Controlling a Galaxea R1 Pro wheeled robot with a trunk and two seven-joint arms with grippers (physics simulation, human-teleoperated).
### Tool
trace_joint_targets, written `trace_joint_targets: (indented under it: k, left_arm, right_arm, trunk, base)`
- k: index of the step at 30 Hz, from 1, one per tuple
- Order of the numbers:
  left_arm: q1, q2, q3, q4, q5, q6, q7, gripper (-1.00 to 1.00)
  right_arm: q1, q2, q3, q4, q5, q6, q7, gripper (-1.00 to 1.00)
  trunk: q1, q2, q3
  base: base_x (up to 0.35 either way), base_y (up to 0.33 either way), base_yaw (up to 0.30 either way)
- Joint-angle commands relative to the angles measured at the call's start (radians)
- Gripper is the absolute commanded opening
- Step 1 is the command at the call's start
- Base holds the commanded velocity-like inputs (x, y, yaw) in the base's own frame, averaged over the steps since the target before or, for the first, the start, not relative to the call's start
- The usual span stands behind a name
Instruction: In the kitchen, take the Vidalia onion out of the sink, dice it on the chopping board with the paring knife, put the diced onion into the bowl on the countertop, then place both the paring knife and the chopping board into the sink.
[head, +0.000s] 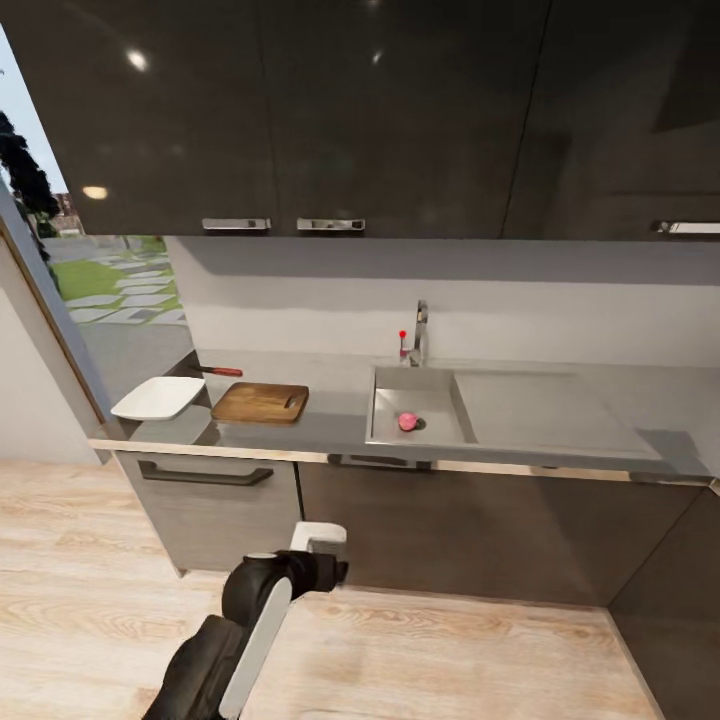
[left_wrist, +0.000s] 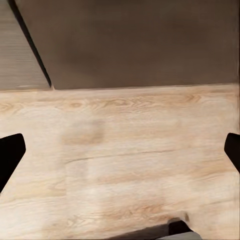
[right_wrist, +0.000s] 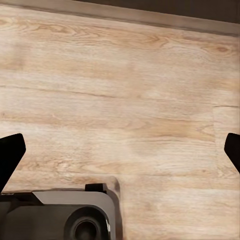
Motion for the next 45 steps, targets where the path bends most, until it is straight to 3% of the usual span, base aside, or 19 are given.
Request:
trace_joint_targets:
  k: [1,5,9,12,22,23,24,26,31,33,34,45]
  left_arm:
    - [-0.007,-0.003,-0.001,-0.014,0.01,0.012,0.011,1.0]
    - [-0.116,-0.012,-0.001,-0.042,0.013,0.04,0.032,1.0]
    - [-0.241,-0.015,-0.001,0.005,0.015,0.046,0.066,1.0]
    - [-0.342,-0.019,-0.001,0.074,0.016,0.048,0.093,1.0]
    - [-0.568,-0.023,0.001,0.267,0.017,0.048,0.163,1.0]
    - [-0.637,-0.023,0.001,0.338,0.018,0.047,0.168,1.0]
    - [-0.65,-0.023,0.001,0.353,0.019,0.047,0.168,1.0]
    - [-0.695,-0.023,0.002,0.392,0.04,0.045,0.17,1.0]
    - [-0.704,-0.022,0.0,0.379,0.107,0.046,0.167,1.0]
    - [-0.705,-0.02,-0.001,0.345,0.119,0.046,0.167,1.0]
    - [-0.706,-0.016,-0.005,0.282,0.127,0.048,0.167,1.0]
    - [-0.702,-0.007,-0.008,0.234,0.13,0.05,0.167,1.0]
  right_arm:
    - [-0.001,0.0,-0.003,0.0,0.011,-0.002,-0.008,1.0]
    - [-0.001,0.0,-0.003,0.0,0.011,-0.002,-0.007,1.0]
    - [-0.001,0.0,-0.004,0.0,0.01,-0.002,-0.007,1.0]
    - [-0.001,0.0,-0.004,0.0,0.01,-0.002,-0.007,1.0]
    - [-0.001,0.0,-0.004,0.0,0.01,-0.002,-0.007,1.0]
    - [-0.001,0.0,-0.005,0.0,0.01,-0.002,-0.007,1.0]
    - [-0.001,0.0,-0.005,0.0,0.01,-0.002,-0.007,1.0]
    - [-0.001,0.0,-0.005,0.0,0.01,-0.002,-0.008,1.0]
    - [-0.001,0.001,-0.006,0.001,0.007,0.0,-0.009,1.0]
    - [-0.001,0.002,-0.006,0.002,0.006,0.001,-0.009,1.0]
    - [-0.001,0.002,-0.005,0.003,0.005,0.003,-0.009,1.0]
    - [-0.001,0.001,-0.005,0.005,0.002,0.004,-0.008,1.0]
  trunk:
    - [0.001,-0.002,-0.002]
    - [0.001,-0.002,-0.002]
    - [0.001,-0.002,-0.002]
    - [0.001,-0.002,-0.002]
    - [0.001,-0.002,-0.002]
    - [0.001,-0.002,-0.002]
    - [0.001,-0.002,-0.002]
    - [0.001,-0.002,-0.002]
    - [0.001,-0.002,-0.002]
    - [0.001,-0.002,-0.002]
    - [0.001,-0.002,-0.002]
    - [0.001,-0.002,0.004]
  base:
    - [0.0,0.0,0.0]
    - [0.0,0.0,0.0]
    - [0.0,0.0,0.0]
    - [0.0,0.0,0.0]
    - [0.0,0.0,0.0]
    - [0.0,0.0,0.0]
    - [0.0,0.0,0.0]
    - [0.0,0.0,0.0]
    - [0.0,0.0,0.0]
    - [0.0,0.0,-0.047]
    - [0.0,0.0,-0.207]
    - [0.0,0.0,-0.264]
